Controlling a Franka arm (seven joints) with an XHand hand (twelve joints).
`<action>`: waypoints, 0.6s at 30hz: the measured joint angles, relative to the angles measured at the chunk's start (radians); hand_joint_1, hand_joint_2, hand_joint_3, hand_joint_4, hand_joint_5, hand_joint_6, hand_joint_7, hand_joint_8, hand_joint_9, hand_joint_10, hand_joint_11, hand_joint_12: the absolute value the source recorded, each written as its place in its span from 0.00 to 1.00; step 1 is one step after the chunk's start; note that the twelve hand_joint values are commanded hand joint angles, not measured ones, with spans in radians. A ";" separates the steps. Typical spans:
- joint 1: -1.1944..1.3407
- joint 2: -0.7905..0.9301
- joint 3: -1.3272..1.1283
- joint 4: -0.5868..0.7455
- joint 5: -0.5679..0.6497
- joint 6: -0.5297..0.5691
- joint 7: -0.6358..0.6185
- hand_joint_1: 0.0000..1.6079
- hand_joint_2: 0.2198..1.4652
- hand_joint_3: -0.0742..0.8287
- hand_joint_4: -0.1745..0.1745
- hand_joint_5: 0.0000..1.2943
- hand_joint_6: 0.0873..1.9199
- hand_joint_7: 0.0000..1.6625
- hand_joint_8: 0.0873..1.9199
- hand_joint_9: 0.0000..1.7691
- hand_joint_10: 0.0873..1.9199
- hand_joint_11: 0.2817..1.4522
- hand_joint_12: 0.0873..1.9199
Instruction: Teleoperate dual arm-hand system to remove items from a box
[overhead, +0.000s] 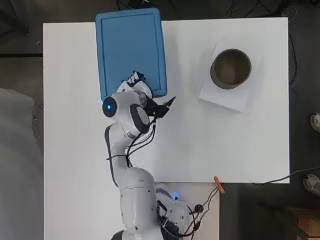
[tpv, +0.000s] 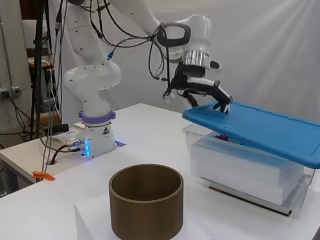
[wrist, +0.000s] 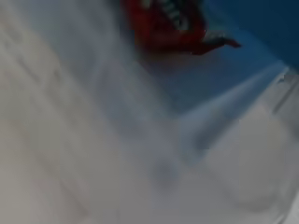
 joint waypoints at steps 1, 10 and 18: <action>0.002 -0.019 0.004 0.025 -0.003 -0.028 0.005 0.71 0.86 0.07 0.11 0.55 0.62 0.40 0.89 0.37 0.85 0.22 0.57; 0.014 -0.108 0.007 0.088 0.018 -0.077 0.003 0.76 0.85 0.08 0.09 0.44 0.72 0.44 0.80 0.45 0.72 0.27 0.44; -0.002 0.344 -0.074 0.736 0.057 0.135 -0.317 0.78 0.85 0.08 0.08 0.36 0.80 0.44 0.73 0.51 0.73 0.24 0.52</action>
